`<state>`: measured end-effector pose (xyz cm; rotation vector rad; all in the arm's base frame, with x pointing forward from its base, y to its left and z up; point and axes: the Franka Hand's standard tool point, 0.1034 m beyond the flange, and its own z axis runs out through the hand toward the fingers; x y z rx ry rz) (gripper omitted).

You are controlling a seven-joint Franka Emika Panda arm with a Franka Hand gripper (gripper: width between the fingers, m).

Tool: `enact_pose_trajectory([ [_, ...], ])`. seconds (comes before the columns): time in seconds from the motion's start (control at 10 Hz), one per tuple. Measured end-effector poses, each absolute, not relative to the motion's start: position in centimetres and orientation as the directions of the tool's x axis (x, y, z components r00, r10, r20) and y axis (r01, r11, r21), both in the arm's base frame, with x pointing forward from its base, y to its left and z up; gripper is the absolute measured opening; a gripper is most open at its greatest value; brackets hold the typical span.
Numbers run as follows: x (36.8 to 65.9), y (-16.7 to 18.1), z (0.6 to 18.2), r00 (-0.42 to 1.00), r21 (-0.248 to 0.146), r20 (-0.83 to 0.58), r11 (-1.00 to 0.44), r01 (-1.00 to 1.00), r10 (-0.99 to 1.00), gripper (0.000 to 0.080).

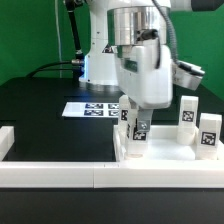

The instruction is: Assemble square table

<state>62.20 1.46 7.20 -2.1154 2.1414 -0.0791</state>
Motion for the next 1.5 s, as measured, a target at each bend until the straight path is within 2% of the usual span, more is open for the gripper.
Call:
enact_pose_trajectory([
  [0.1, 62.3, 1.5, 7.2, -0.106, -0.126, -0.067, 0.114, -0.985, -0.992, 0.0289],
  [0.4, 62.3, 1.4, 7.2, -0.150, -0.123, -0.073, 0.158, -0.980, -0.986, 0.0289],
  [0.5, 62.3, 1.2, 7.2, -0.074, -0.126, -0.060, 0.081, -0.989, -0.995, 0.0456],
  [0.6, 62.2, 0.8, 7.2, 0.156, -0.130, -0.030, -0.151, -0.980, -0.987, 0.0602],
  [0.7, 62.3, 0.6, 7.3, 0.358, -0.136, -0.003, -0.354, -0.925, -0.934, 0.0635],
  [0.8, 62.3, 0.6, 7.4, 0.486, -0.137, 0.015, -0.483, -0.865, -0.874, 0.0635],
  [1.1, 62.2, 0.3, 7.4, 0.651, -0.124, 0.047, -0.651, -0.749, -0.758, 0.0649],
  [1.2, 62.3, 0.3, 7.4, 0.754, -0.098, 0.079, -0.757, -0.646, -0.653, 0.0649],
  [1.3, 62.5, 0.9, 7.4, 0.883, -0.034, 0.132, -0.892, -0.450, -0.450, 0.0649],
  [1.5, 62.7, 0.9, 7.6, 0.984, 0.051, 0.139, -0.991, -0.120, -0.112, 0.0649],
])
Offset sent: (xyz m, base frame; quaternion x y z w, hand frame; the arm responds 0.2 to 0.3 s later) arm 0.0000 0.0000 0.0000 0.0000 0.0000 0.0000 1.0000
